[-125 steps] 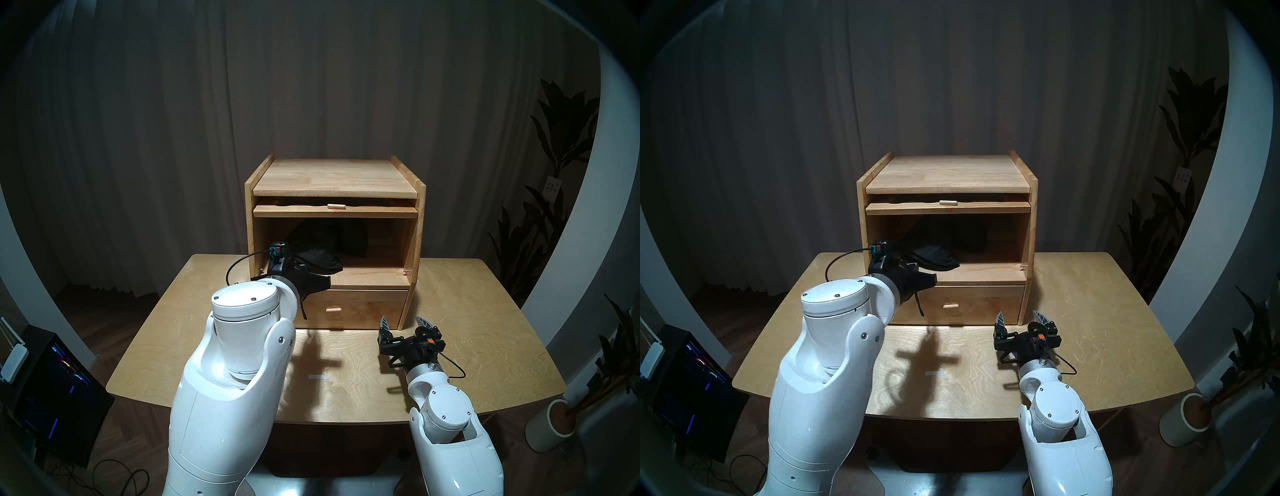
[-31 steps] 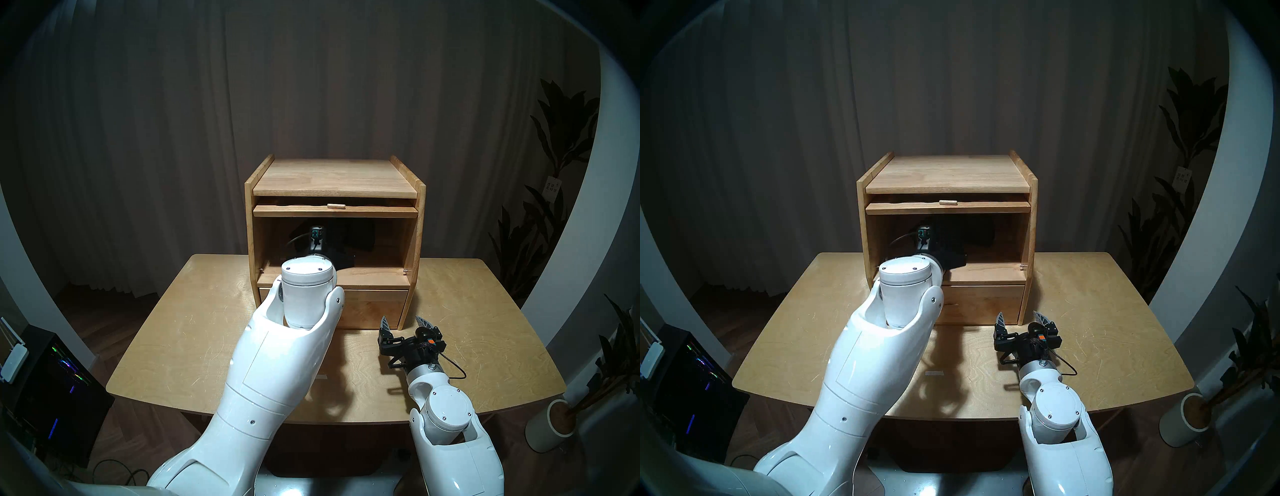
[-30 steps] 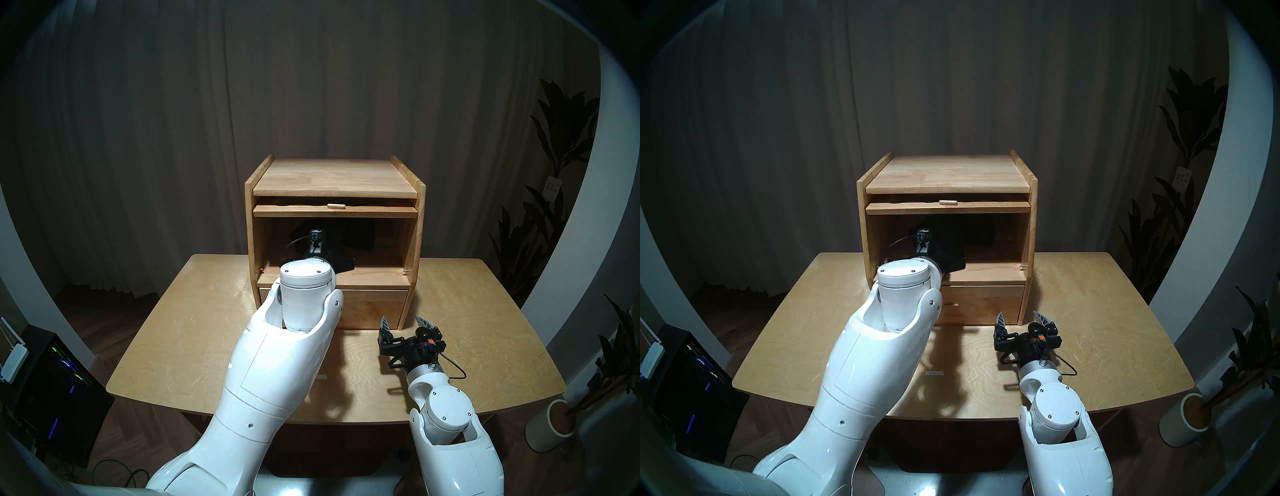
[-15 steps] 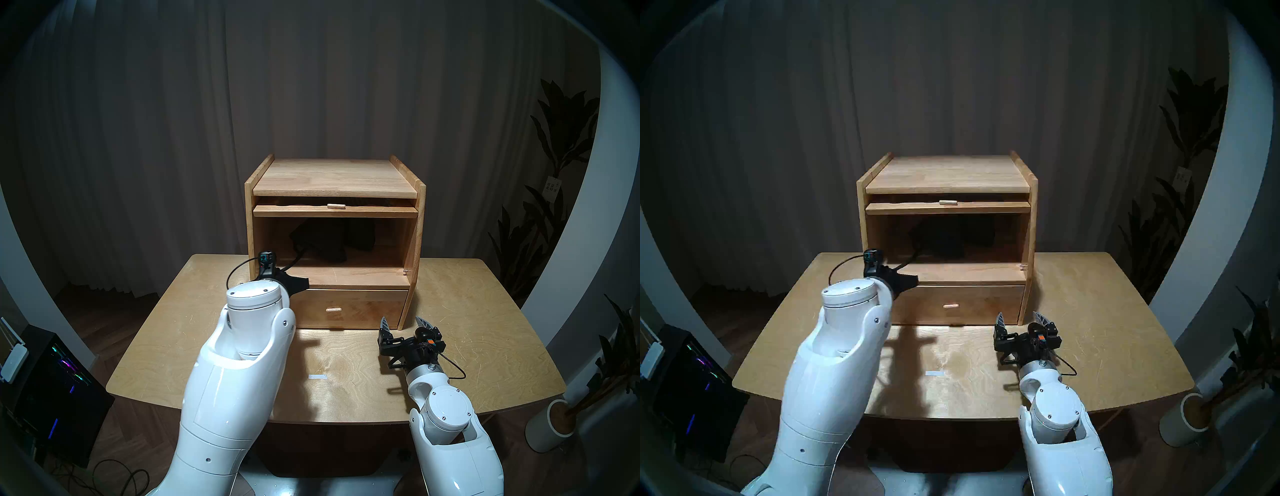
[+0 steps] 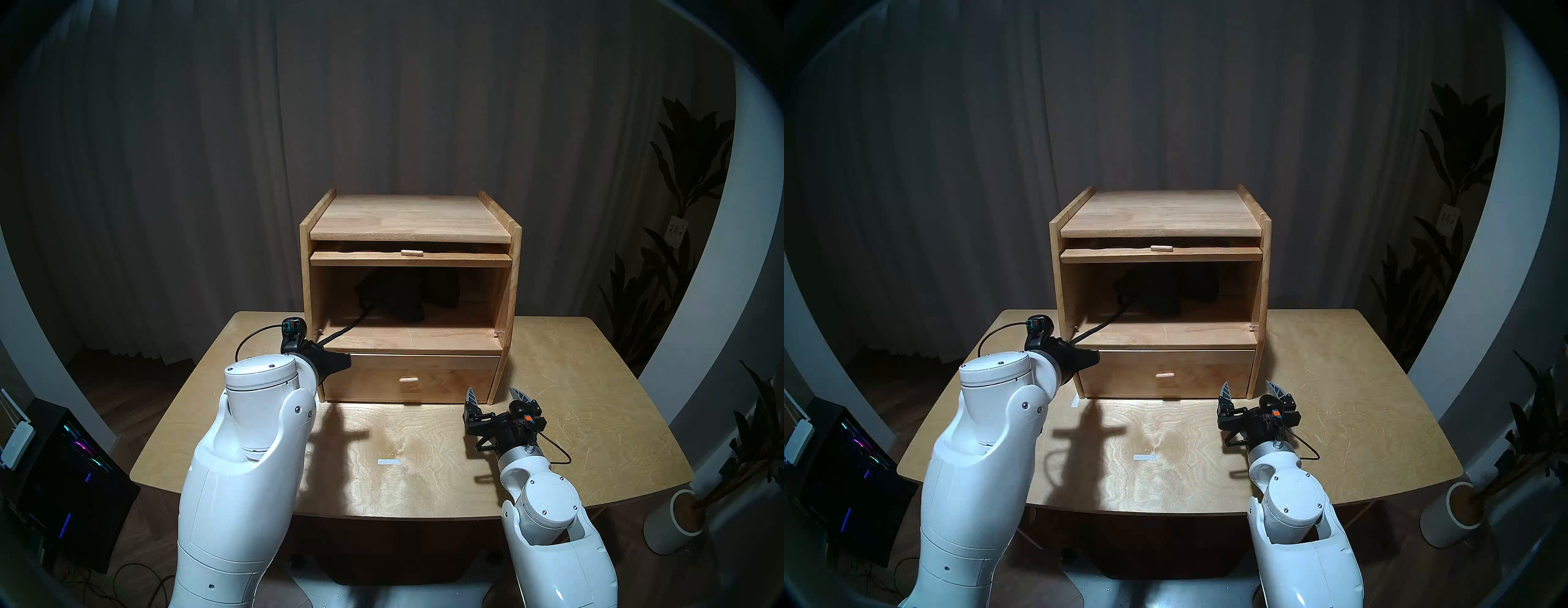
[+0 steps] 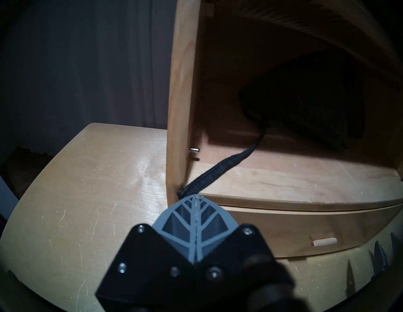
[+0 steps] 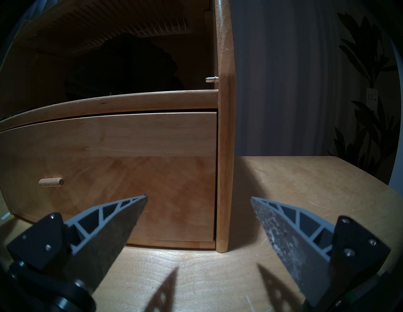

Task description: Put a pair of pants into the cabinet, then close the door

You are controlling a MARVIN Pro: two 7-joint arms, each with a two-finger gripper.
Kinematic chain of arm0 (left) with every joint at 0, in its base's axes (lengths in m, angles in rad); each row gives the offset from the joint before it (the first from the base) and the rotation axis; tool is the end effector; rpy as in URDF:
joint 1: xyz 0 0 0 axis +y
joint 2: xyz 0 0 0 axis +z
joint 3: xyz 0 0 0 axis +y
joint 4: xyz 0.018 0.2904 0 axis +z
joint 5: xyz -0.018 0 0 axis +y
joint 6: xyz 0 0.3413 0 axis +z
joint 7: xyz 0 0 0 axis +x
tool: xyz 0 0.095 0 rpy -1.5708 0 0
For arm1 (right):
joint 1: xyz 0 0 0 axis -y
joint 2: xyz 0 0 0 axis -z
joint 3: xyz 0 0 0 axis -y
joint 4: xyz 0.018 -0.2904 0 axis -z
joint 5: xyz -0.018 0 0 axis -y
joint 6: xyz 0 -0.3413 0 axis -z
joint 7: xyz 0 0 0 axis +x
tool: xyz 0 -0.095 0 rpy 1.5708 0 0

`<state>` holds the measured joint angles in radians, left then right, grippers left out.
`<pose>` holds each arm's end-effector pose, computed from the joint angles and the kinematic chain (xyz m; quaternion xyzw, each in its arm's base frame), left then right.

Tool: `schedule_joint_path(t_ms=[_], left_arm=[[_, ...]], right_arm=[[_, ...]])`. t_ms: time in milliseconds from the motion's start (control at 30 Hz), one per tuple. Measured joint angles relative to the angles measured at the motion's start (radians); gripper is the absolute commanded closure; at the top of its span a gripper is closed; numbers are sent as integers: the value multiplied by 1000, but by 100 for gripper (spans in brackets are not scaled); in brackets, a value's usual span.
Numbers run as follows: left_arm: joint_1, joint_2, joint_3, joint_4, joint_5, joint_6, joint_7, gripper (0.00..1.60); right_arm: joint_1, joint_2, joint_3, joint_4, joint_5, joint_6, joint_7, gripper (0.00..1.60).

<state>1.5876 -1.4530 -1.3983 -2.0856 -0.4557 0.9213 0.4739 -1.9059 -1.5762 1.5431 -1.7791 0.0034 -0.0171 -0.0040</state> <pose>0.3999 -0.0390 -0.1947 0.8599 0.0372 0.5086 0.0219 0.3521 0.0132 -0.3515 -0.7447 -0.0017 -0.6672 0.0130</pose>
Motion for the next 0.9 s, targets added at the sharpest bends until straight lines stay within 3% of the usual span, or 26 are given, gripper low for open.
schedule_joint_path(t_ms=[533, 900], left_arm=[[-58, 45, 43, 14, 33, -40, -34, 160], [-90, 51, 43, 93, 43, -72, -50, 160]], right_arm=[[-1, 0, 0, -2, 0, 0, 0, 0], [-1, 0, 0, -2, 0, 0, 0, 0]])
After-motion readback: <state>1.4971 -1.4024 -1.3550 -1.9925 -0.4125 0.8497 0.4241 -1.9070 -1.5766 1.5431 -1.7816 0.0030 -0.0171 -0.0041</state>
